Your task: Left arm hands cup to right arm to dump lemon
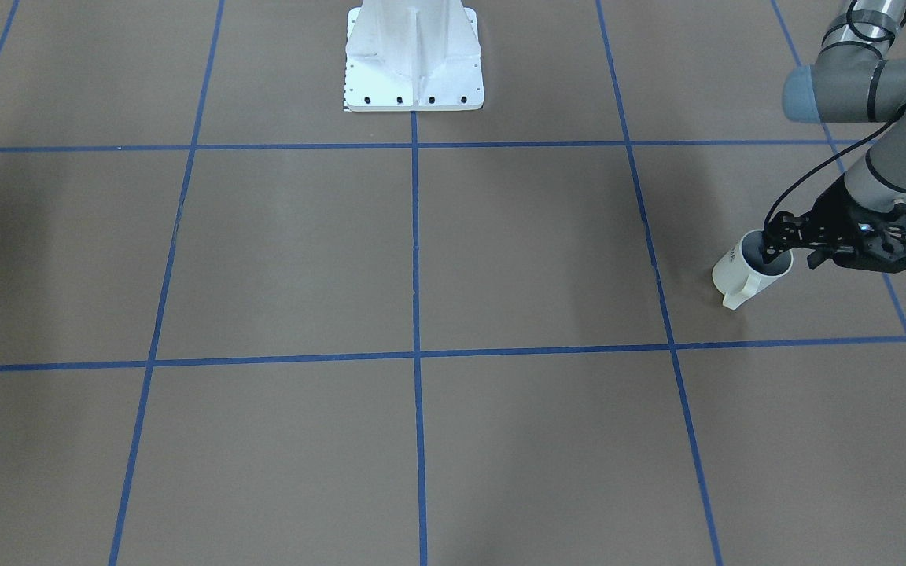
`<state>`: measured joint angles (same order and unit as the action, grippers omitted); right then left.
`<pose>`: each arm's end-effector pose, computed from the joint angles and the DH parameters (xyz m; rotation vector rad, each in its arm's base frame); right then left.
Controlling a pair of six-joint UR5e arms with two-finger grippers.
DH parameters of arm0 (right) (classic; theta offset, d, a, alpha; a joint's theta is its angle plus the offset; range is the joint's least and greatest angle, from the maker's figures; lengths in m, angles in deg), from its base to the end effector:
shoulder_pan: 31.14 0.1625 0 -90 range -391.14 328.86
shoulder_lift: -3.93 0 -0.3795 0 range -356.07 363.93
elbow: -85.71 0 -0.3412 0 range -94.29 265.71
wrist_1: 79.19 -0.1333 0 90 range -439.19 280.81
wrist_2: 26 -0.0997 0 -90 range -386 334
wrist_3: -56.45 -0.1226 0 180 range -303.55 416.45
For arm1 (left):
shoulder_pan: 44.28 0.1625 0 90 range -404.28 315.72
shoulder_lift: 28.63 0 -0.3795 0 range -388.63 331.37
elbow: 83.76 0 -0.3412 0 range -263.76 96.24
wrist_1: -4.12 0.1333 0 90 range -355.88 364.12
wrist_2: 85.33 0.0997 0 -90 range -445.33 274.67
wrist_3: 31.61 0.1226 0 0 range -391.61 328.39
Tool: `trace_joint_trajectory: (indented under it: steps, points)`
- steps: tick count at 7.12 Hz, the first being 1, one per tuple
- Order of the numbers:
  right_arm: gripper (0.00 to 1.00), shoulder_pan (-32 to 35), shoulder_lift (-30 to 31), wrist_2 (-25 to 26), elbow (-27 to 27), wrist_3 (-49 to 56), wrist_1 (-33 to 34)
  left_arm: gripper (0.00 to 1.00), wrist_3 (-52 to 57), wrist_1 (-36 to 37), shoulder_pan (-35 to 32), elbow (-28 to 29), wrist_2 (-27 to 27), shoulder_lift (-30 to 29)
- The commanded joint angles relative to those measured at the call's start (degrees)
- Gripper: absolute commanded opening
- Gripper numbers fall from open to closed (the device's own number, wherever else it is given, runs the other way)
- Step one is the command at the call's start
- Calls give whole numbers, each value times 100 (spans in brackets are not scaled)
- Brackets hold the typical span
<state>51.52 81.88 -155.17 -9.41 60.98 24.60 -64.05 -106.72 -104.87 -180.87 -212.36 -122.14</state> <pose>-0.0098 -0.5133 0.5219 0.0400 -0.6861 -0.2191 0.1911 -0.4602 0.5099 0.1306 0.8119 0.1275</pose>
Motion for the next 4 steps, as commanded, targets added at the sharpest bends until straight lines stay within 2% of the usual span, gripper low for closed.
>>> trace_joint_trajectory:
  steps: [1, 3, 4]
  points:
    - [100, 171, 403, -20, -24, 65, -234, 100, 935, 298, -575, -36, -242, 26]
    - [100, 268, 1114, -47, -68, 101, -1041, 100, 2838, 755, -1435, 129, -393, 280]
    - [100, 312, 1221, -108, -77, 83, -1141, 100, 3344, 1174, -1891, 200, -401, 298]
